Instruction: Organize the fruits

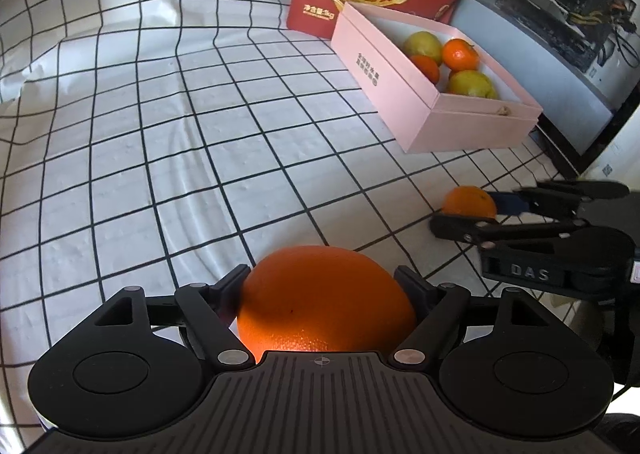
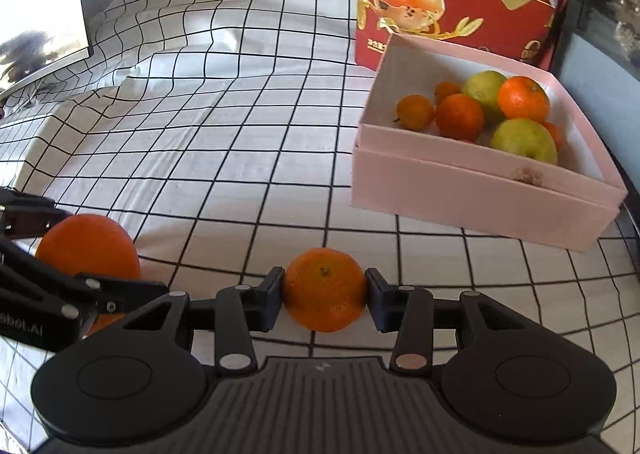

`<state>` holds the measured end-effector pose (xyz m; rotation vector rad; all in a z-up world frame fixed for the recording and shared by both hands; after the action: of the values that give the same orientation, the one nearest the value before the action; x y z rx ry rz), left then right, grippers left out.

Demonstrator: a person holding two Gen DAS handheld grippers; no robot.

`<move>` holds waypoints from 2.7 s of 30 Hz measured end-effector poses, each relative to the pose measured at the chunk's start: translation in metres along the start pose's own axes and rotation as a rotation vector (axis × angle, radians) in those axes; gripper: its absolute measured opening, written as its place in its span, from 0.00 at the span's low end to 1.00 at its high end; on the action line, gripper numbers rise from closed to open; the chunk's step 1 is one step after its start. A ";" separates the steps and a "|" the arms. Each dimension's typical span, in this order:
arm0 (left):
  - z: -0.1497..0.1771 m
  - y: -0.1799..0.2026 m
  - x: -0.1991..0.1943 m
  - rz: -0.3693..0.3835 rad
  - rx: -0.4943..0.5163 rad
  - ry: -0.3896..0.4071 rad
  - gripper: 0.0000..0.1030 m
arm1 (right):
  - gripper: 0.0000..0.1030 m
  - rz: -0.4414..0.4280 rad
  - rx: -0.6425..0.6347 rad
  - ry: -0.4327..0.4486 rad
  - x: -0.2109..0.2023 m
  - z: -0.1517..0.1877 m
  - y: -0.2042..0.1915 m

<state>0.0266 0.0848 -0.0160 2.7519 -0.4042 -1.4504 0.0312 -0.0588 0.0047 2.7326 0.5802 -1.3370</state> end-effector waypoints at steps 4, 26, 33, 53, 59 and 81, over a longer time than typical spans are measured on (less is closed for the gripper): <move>0.002 -0.001 -0.001 0.011 0.000 0.025 0.81 | 0.41 0.022 0.017 -0.003 -0.008 0.005 0.010; -0.001 0.003 0.000 -0.040 -0.033 -0.006 0.80 | 0.41 0.070 0.044 -0.001 -0.019 0.016 0.020; -0.006 0.008 -0.001 -0.018 -0.073 0.011 0.79 | 0.41 0.098 0.045 0.015 -0.028 0.016 0.028; -0.174 0.102 -0.012 0.089 0.050 0.274 0.79 | 0.41 0.154 0.019 0.168 -0.067 -0.040 0.073; -0.244 0.119 0.035 0.053 0.055 0.257 0.79 | 0.41 0.169 -0.078 0.167 -0.046 -0.097 0.095; -0.266 0.119 0.114 0.083 0.091 0.180 0.75 | 0.65 0.121 -0.181 0.016 0.047 -0.103 0.099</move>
<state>0.2771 -0.0872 0.0585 2.8658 -0.5848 -1.1824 0.1691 -0.1152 0.0213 2.5898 0.5011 -1.1748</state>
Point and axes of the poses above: each gripper's, at about its wrist camera, not at the fingertips, and x roughly the way its jaws point, y to its right, z to its underside, the point moved 4 cm from there along x, roughly the way its jaws point, and after that the axes turned 6 degrees about -z, right-handed, at the moved point
